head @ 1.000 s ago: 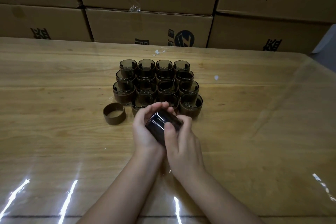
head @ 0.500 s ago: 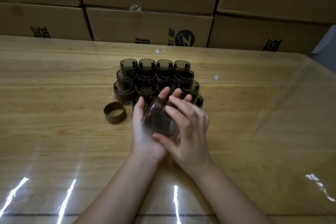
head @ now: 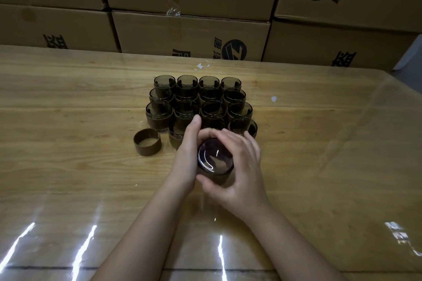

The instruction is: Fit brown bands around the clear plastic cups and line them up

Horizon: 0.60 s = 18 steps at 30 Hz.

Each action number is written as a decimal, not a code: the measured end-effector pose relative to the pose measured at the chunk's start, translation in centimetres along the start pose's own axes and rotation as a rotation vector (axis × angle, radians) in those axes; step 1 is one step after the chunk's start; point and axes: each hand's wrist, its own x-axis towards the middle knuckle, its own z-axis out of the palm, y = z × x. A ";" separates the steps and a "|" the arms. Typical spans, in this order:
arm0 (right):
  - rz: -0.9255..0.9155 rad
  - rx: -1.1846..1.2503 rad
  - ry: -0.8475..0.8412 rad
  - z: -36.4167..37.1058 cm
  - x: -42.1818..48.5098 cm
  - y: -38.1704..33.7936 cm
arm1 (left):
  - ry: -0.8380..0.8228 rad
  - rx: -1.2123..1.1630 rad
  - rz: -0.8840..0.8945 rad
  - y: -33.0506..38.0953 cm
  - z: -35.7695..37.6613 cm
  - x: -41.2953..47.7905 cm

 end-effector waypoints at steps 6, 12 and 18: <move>-0.050 0.020 0.085 0.0 0.3 -0.3 | 0.128 -0.383 -0.315 -0.9 0.3 0.6; -0.037 0.020 0.167 -0.1 0.5 -0.1 | -0.064 -0.671 -0.391 -0.9 0.9 -0.5; 0.070 -0.060 0.112 -0.4 0.7 -0.2 | 0.076 -0.392 -0.206 -0.9 1.5 -0.3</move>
